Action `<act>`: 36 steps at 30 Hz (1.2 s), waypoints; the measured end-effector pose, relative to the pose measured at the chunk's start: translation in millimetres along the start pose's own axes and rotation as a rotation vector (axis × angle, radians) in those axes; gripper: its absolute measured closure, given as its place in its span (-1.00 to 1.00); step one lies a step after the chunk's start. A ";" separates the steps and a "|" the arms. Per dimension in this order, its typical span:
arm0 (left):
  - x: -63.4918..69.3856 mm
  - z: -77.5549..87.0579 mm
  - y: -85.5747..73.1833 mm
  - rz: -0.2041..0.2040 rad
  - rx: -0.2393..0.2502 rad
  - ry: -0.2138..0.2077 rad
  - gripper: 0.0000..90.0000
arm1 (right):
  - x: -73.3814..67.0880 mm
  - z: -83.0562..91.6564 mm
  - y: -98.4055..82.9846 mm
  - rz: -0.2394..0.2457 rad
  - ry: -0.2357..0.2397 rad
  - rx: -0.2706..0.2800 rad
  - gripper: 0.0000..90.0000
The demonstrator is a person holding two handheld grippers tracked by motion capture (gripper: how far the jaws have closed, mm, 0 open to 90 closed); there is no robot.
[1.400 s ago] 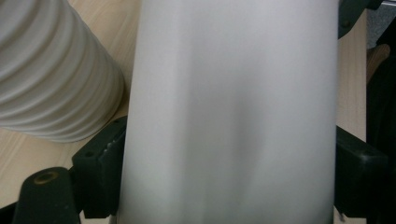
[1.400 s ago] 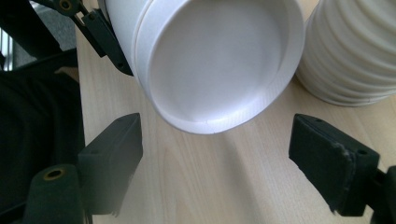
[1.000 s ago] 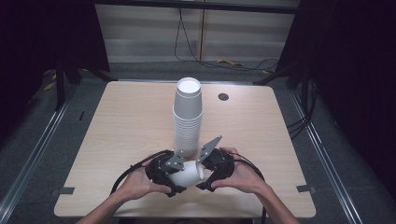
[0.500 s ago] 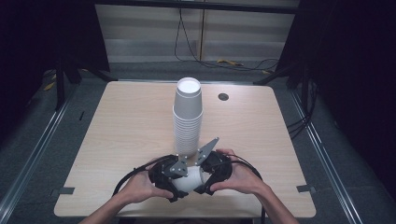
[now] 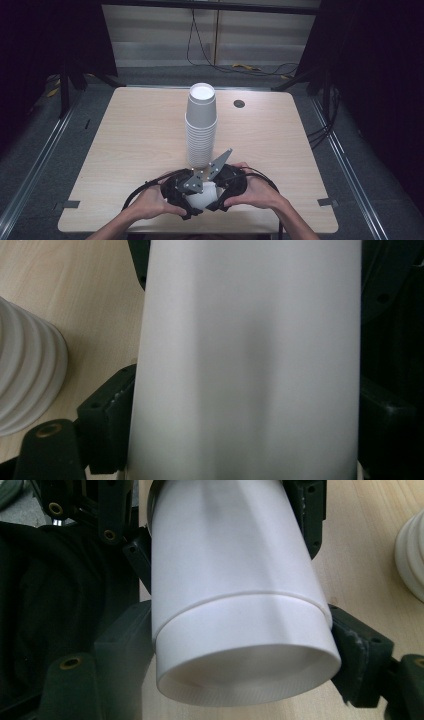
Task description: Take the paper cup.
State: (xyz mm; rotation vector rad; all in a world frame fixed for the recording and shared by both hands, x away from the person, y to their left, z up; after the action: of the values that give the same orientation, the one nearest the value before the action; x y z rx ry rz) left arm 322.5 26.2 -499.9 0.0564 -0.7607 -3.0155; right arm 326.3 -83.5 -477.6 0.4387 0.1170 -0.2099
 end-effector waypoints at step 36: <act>-1.2 10.4 3.1 -0.026 0.115 0.025 -0.67 | -1.5 1.0 -2.0 0.002 -0.031 -0.022 -0.46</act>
State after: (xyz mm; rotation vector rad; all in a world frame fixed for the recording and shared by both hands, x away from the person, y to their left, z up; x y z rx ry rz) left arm 323.3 28.5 -489.3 0.1066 -0.9380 -2.9860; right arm 324.5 -85.5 -477.3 0.4133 0.0884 -0.2132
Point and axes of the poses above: each handheld gripper's, and its own axes: z roughly backward along the jaws, y roughly out of its top, x roughly to its right, the point moved 6 cm from there along -z, roughly forward along the jaws, and after that the axes turned 7 degrees about -x, right-handed, at the moved point
